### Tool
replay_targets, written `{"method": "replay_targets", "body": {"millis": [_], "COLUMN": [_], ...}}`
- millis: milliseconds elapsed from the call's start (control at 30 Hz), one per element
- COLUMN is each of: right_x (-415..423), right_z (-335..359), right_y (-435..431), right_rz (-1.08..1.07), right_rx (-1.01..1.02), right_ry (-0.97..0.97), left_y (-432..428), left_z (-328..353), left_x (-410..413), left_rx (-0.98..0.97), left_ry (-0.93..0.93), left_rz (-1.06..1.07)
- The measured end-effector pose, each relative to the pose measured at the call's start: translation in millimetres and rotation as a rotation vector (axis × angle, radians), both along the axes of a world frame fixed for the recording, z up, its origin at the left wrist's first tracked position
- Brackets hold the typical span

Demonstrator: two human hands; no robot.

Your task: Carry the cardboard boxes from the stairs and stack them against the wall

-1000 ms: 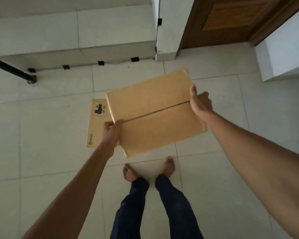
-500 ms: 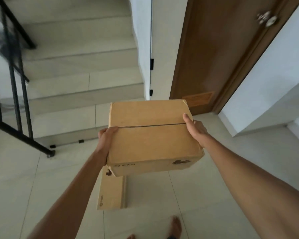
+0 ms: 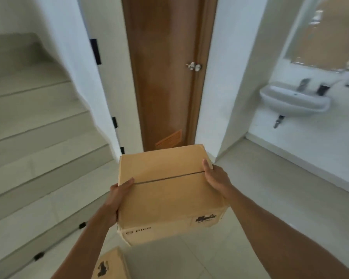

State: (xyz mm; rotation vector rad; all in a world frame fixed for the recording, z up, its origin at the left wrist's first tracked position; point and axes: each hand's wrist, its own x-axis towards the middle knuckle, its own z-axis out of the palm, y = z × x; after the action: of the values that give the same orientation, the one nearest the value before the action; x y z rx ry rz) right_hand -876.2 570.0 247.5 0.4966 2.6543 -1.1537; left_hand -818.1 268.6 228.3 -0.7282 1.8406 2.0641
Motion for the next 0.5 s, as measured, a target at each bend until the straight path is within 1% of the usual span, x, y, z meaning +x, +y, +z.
{"method": "replay_targets", "body": {"millis": [100, 200, 367, 500], "right_x": [23, 48, 104, 170], "right_z": [-4, -10, -20, -24], "right_y": [32, 63, 122, 168], "right_rz": [-0.12, -0.217, -0.381, -0.519], "right_rx": [0.117, 0.17, 0.163, 0.164], "right_ry": [0.037, 0.003, -0.011, -0.021], "left_y": [41, 77, 139, 188], "left_z": [2, -2, -9, -16], "left_x": [-2, 3, 15, 35], "left_rx": [-0.121, -0.195, -0.264, -0.326], "left_ry": [0.04, 0.092, 0.12, 0.125], "left_rz": [-0.045, -0.127, -0.252, -0.401]}}
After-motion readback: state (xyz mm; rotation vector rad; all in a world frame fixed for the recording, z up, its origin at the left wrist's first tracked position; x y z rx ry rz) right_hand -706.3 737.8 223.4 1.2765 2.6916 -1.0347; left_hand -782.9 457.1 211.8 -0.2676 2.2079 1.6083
